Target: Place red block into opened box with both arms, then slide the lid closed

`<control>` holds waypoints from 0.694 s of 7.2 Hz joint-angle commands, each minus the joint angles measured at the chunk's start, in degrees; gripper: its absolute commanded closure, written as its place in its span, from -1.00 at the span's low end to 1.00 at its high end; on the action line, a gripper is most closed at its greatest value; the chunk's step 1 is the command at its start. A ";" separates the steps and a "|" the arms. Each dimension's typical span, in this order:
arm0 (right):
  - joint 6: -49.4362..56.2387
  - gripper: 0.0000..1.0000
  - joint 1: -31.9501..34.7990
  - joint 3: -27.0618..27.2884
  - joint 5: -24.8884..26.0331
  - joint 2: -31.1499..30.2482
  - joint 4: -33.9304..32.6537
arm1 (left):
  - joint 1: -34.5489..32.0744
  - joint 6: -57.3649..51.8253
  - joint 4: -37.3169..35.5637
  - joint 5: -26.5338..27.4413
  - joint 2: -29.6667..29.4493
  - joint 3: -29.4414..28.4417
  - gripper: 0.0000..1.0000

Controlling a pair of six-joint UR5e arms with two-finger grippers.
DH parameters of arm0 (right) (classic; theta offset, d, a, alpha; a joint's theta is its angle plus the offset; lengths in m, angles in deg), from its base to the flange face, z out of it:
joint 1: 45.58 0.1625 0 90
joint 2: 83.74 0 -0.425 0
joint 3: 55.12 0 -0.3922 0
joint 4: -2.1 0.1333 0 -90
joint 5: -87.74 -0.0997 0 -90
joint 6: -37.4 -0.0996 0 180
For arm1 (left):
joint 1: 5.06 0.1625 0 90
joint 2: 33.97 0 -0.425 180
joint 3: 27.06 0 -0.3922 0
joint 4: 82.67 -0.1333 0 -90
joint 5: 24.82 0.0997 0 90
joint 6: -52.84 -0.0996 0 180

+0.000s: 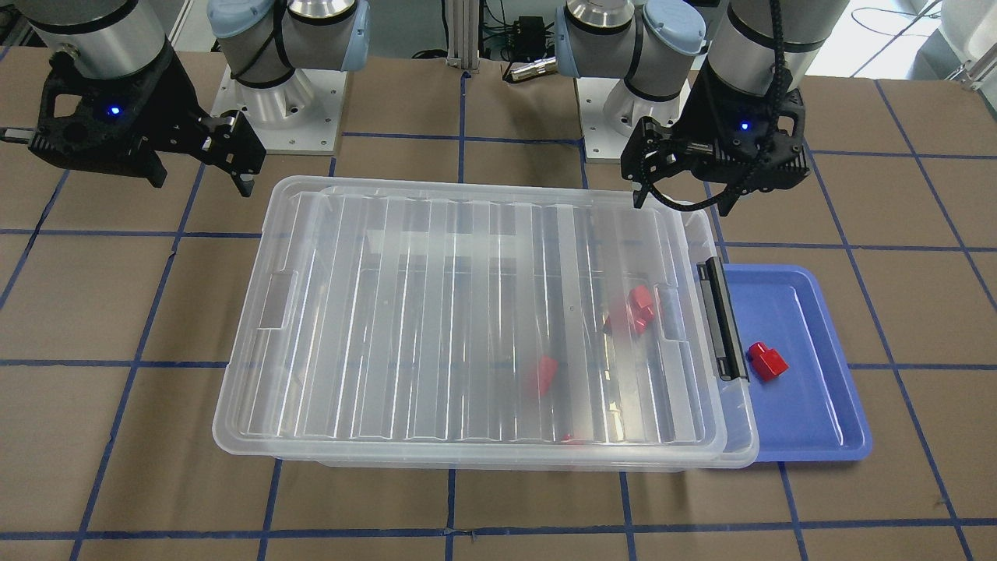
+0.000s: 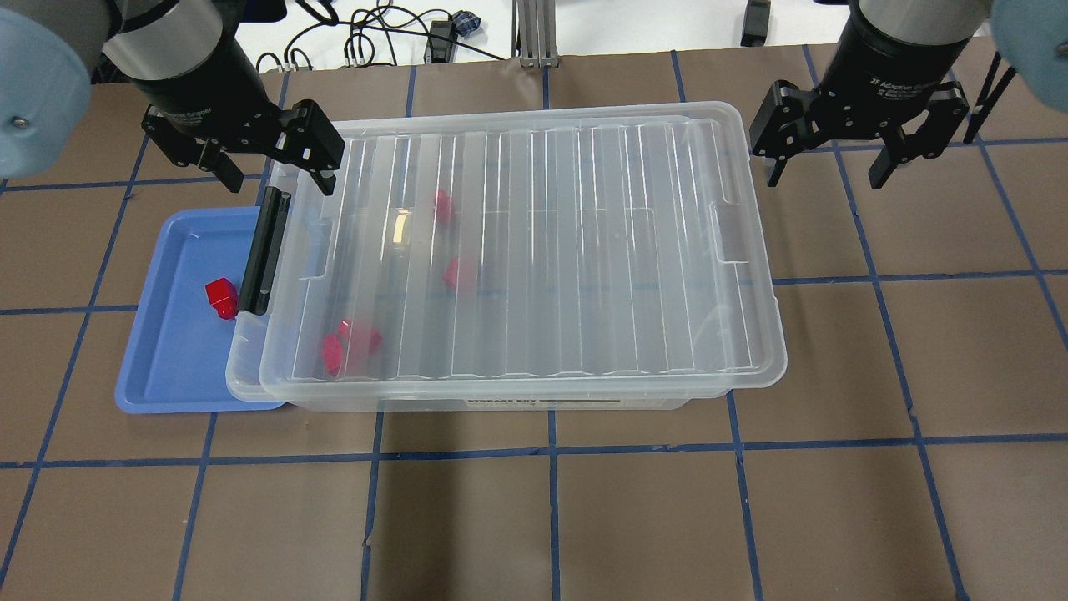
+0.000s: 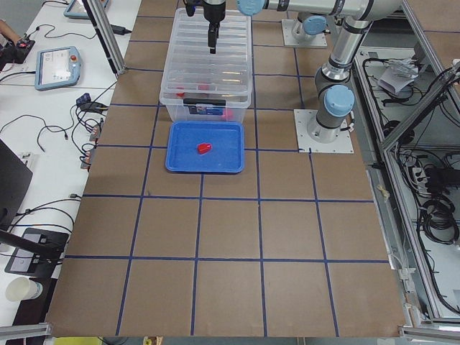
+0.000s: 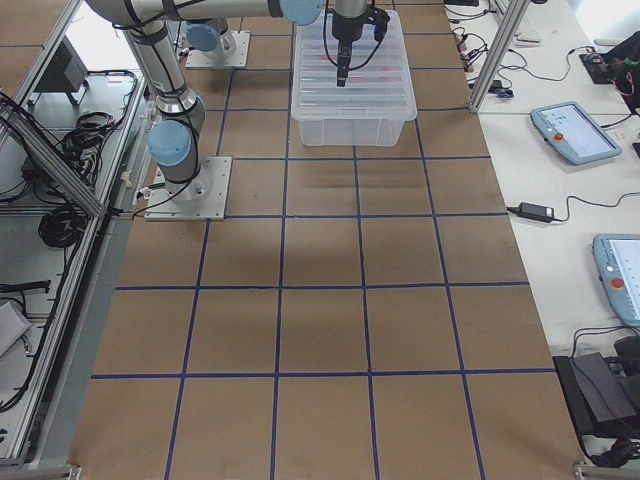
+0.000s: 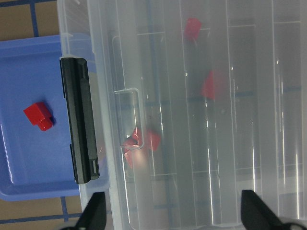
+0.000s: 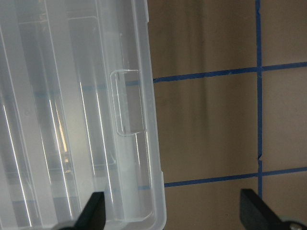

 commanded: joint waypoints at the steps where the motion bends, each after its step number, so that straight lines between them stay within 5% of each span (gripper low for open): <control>1: 0.13 -1.00 0.08 0.16 0.47 2.31 -1.02 | 0.00 -0.09 -0.18 0.52 -0.04 0.00 -1.00; 5: -0.92 -1.00 -0.19 0.16 -0.50 8.52 -3.64 | 0.52 -0.88 0.61 0.61 -0.20 -2.45 -1.00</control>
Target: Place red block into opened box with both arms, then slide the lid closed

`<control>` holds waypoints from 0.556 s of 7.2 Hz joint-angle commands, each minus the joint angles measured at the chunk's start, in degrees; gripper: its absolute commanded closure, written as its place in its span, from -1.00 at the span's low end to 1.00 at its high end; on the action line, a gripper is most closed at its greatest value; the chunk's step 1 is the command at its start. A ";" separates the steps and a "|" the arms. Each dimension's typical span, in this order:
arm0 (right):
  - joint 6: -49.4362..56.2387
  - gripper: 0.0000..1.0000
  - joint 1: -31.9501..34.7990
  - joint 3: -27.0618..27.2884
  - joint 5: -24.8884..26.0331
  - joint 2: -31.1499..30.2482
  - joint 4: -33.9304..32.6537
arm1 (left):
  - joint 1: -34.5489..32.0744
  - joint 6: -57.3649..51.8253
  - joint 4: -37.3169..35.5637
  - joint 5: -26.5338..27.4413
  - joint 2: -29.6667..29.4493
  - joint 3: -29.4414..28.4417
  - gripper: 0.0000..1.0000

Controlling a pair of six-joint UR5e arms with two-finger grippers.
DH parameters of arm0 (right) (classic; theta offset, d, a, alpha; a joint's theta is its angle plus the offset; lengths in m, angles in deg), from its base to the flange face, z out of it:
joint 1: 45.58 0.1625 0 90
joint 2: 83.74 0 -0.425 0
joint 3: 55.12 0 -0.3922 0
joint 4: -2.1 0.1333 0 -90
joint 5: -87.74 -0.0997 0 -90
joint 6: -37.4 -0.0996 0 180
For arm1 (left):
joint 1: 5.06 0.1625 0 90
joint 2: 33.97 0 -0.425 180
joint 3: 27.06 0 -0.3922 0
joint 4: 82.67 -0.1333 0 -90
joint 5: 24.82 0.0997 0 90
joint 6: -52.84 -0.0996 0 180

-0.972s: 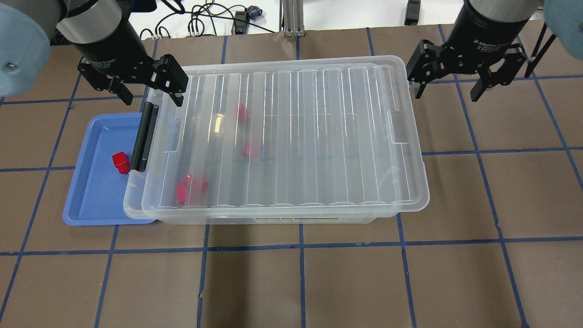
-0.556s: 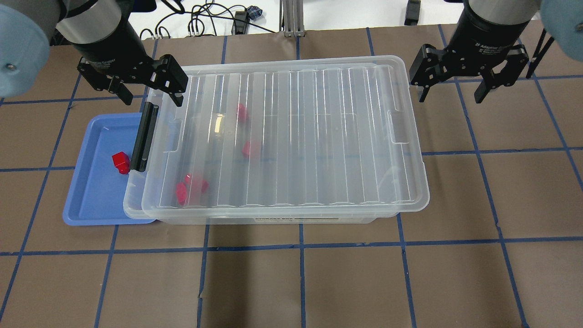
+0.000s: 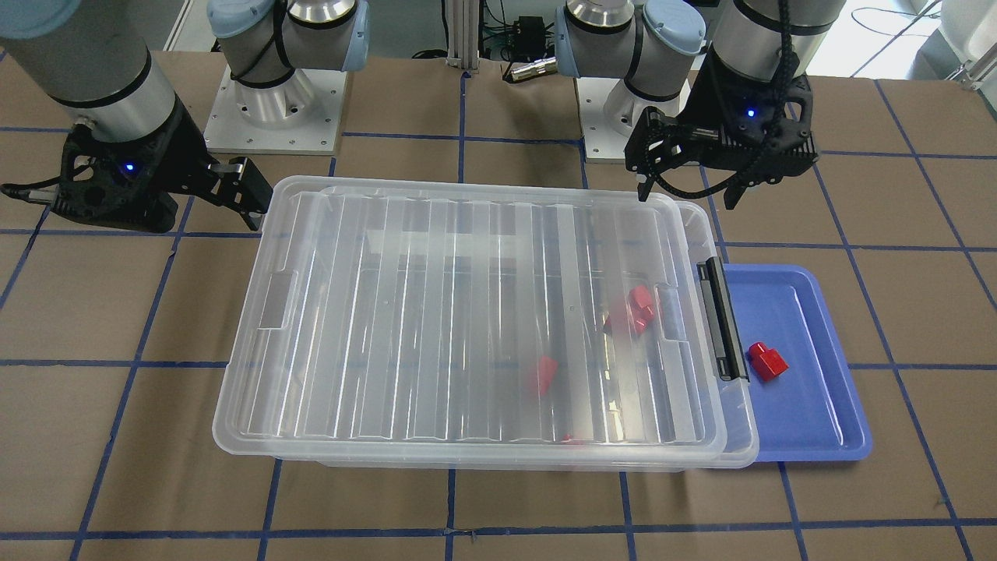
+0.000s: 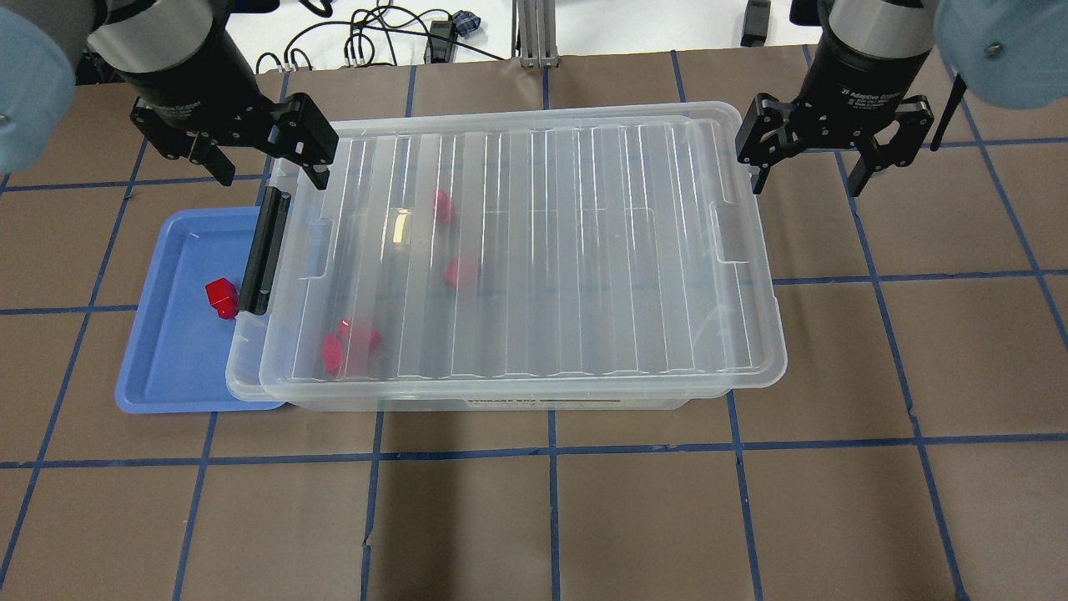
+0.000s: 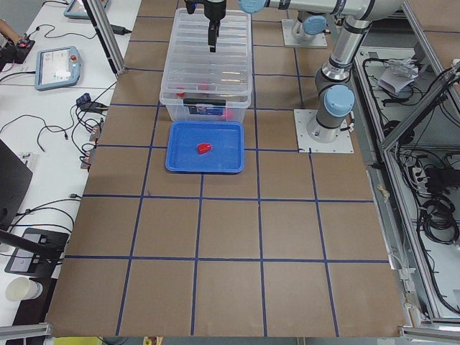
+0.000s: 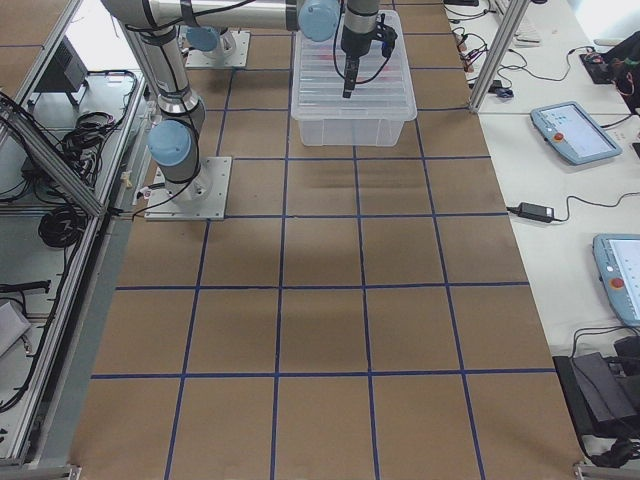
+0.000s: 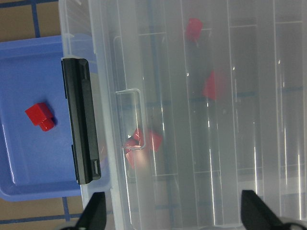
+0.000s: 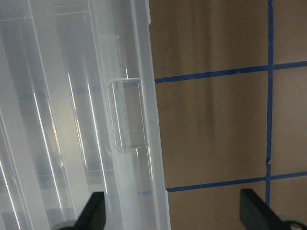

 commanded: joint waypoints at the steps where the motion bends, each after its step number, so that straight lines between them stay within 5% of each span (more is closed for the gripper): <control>1: 0.04 -1.00 -0.25 0.19 0.86 5.61 -6.53 | 0.63 -0.54 0.71 0.14 -1.02 -0.21 -1.00; 4: 0.40 -1.00 -0.43 0.37 0.61 10.02 -7.37 | 14.72 -0.81 0.10 -2.30 -3.03 0.15 -1.00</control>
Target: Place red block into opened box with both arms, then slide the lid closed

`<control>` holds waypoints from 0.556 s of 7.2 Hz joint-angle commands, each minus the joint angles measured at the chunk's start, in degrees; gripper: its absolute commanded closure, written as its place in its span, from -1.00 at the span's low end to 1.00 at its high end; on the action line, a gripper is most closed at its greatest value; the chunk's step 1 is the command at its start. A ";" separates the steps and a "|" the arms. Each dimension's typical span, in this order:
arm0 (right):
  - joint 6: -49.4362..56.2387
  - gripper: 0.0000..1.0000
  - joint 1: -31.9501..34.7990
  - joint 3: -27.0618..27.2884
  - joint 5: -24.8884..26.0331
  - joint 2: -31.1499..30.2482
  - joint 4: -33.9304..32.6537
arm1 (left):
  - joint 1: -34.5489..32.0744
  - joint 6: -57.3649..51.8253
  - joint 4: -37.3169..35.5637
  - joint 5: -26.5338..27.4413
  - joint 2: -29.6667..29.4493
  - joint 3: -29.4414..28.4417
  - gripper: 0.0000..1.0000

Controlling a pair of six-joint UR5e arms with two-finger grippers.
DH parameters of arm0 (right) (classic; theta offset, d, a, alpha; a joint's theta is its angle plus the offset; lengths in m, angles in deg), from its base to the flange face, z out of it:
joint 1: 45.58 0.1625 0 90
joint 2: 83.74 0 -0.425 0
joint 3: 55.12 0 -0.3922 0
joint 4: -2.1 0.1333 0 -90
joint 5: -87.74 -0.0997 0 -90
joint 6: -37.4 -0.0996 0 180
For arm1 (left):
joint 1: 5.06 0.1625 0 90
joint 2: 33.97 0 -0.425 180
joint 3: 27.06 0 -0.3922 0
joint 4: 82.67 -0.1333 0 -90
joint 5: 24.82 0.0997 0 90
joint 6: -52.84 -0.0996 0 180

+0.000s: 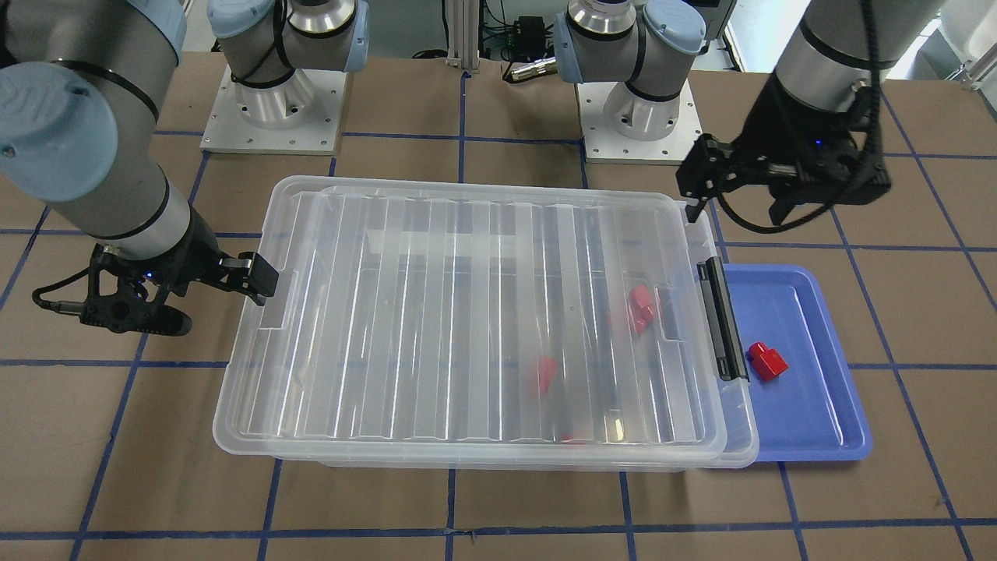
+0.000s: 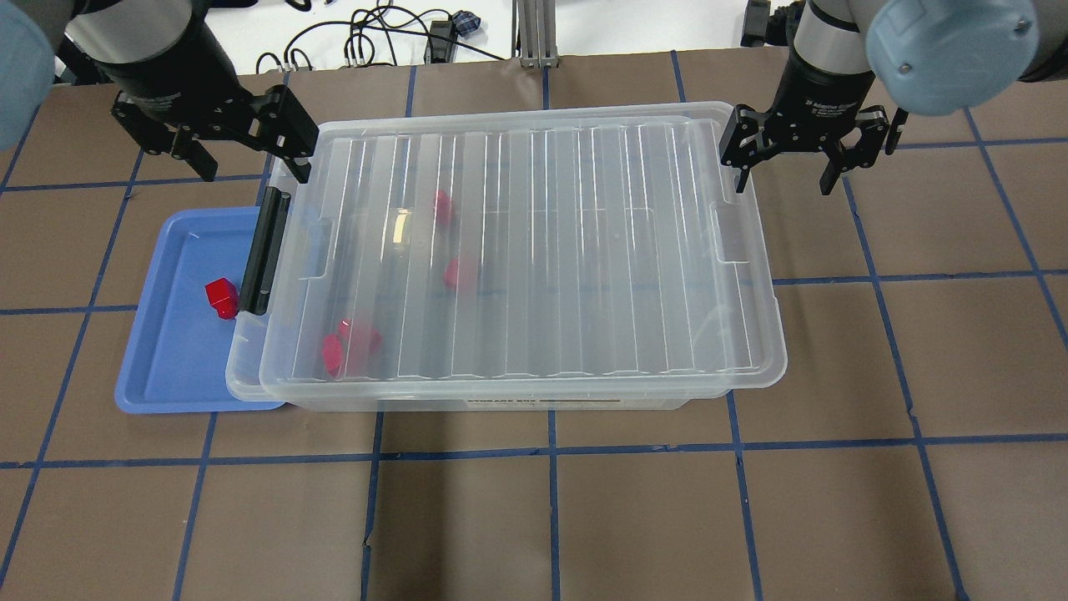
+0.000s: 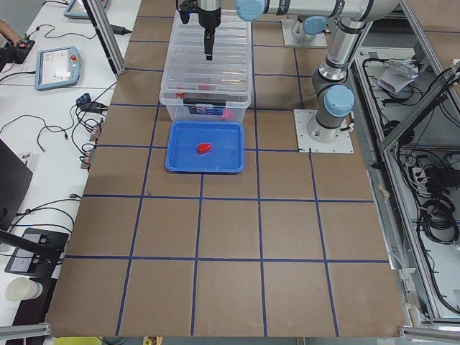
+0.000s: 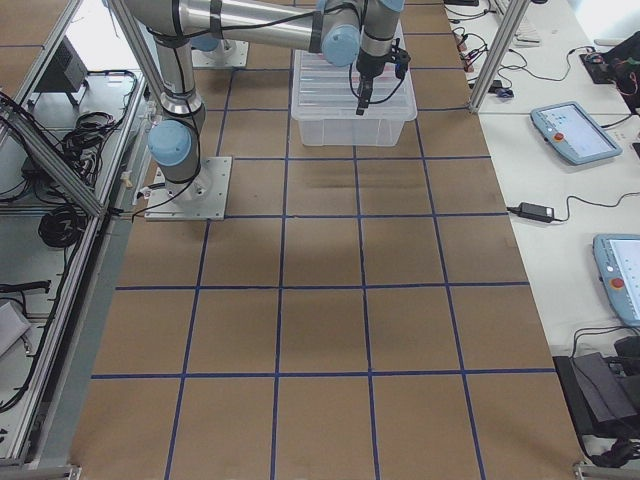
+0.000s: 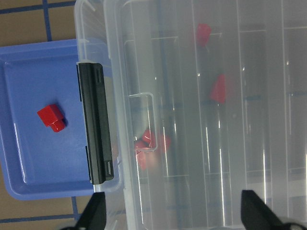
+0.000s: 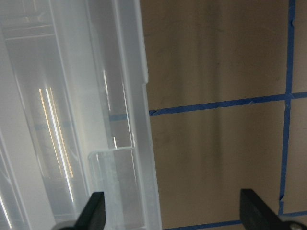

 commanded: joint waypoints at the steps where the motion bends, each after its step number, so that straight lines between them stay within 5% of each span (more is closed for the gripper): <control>1: 0.18 -1.00 -0.19 0.02 -0.03 2.95 -0.33 | 10.77 0.11 -0.65 -4.80 -2.55 0.84 -1.00; 4: 0.45 -1.00 -1.67 0.19 0.32 3.66 -0.24 | 18.70 -0.24 -19.40 -4.57 -6.86 13.80 -1.00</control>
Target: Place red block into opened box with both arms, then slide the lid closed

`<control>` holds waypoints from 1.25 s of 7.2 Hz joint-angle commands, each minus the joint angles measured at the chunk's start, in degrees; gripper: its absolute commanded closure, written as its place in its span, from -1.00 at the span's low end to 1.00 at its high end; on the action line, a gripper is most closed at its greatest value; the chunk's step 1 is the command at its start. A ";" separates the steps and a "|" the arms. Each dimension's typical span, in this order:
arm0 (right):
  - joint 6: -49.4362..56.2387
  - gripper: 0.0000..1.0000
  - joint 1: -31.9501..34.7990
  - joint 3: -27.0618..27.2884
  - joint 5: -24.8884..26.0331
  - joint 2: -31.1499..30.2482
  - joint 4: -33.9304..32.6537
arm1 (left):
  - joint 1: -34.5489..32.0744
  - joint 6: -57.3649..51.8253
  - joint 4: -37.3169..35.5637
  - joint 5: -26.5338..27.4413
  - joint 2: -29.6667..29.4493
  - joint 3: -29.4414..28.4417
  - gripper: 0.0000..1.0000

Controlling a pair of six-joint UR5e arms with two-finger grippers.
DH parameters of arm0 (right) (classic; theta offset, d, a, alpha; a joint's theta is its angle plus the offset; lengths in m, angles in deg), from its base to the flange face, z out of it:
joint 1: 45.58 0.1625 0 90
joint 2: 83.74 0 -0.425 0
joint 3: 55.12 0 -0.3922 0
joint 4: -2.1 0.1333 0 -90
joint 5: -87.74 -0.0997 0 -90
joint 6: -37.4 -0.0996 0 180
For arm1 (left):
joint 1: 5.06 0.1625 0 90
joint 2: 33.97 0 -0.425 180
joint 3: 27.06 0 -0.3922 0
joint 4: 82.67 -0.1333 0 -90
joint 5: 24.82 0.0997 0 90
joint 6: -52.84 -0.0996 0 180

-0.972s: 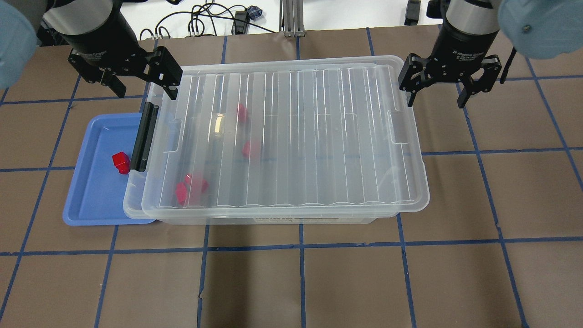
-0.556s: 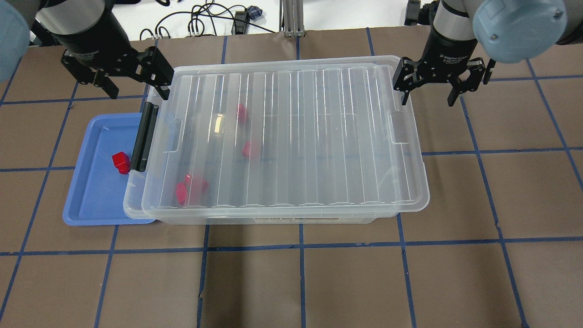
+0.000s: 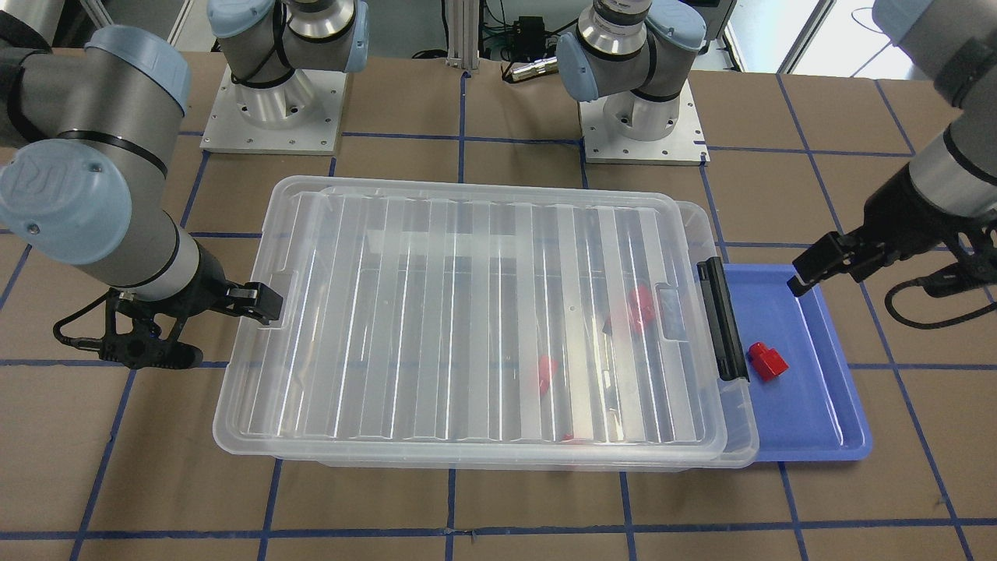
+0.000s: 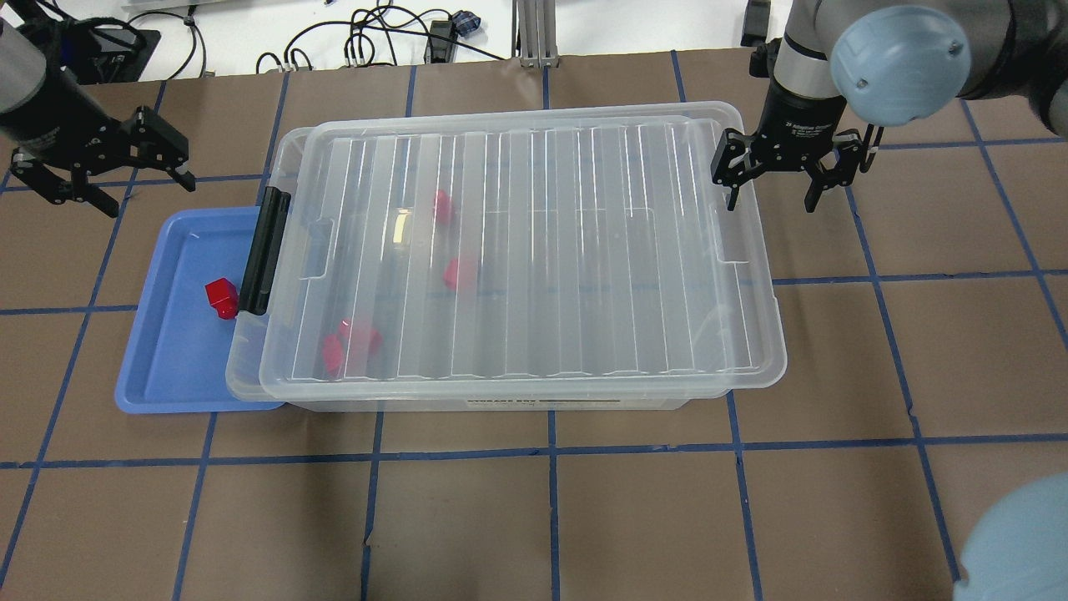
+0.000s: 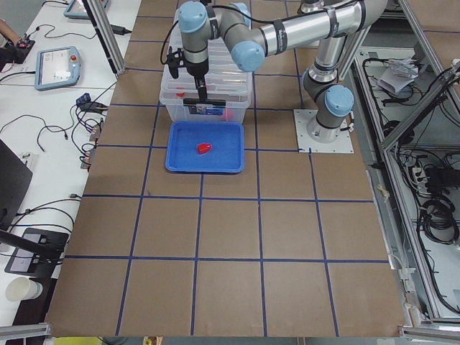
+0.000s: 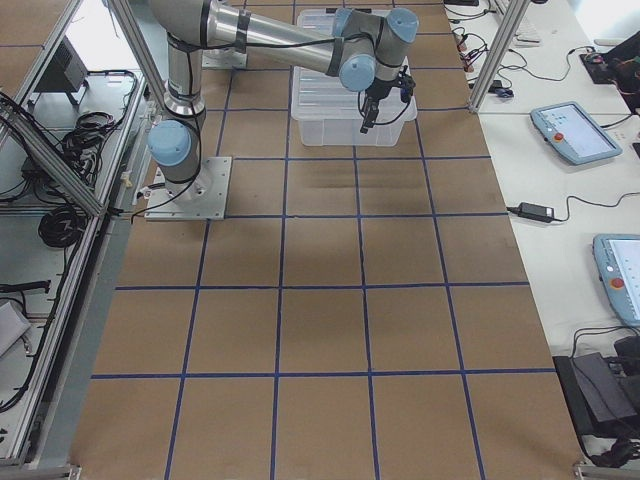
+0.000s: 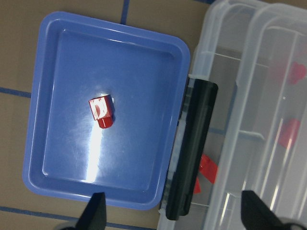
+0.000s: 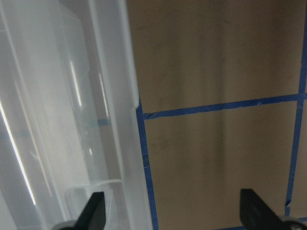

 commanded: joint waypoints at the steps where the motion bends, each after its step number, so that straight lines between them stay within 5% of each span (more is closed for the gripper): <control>1: 0.52 -1.00 -2.03 0.07 -0.01 0.18 0.07 | 4.57 -0.08 -14.07 -0.47 -1.80 10.41 -1.00; 3: 0.52 -1.00 -2.48 0.07 0.08 0.35 0.07 | 4.84 0.35 -22.72 -0.73 -3.56 13.52 -1.00; 9: 10.62 -1.00 -10.99 -0.19 3.77 0.26 -0.02 | 4.93 3.44 -25.20 -0.03 -11.02 15.82 -1.00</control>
